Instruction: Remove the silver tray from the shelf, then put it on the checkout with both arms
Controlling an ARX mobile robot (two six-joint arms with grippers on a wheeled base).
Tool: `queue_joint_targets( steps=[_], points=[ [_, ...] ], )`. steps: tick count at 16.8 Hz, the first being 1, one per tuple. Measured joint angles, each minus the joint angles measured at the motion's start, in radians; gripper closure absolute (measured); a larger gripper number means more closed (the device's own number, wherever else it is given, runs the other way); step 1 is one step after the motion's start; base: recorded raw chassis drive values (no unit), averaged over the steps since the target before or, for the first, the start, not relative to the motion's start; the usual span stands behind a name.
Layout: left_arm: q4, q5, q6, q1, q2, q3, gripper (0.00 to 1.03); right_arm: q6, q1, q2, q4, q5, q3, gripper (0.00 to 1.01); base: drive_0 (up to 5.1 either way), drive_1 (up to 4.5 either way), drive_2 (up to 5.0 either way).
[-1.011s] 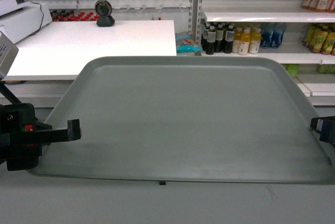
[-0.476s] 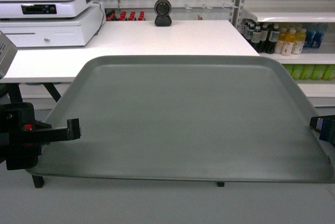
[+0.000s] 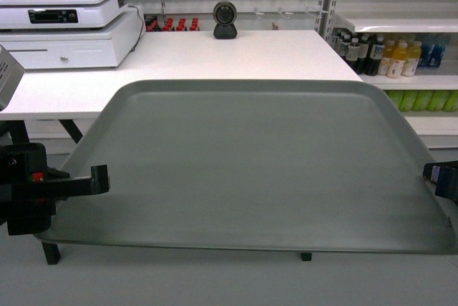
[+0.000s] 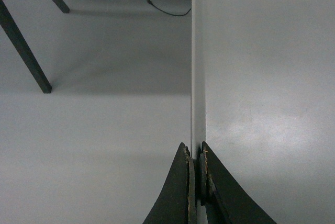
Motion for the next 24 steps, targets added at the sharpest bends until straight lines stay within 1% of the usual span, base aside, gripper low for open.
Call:
queue_joint_targets(
  steps=[24],
  points=[
    [0.003,0.000,0.001,-0.002,0.000,0.000,1.00,0.000,0.000,0.000,0.002,0.001,0.001,0.98,0.1,4.25,-4.0]
  ],
)
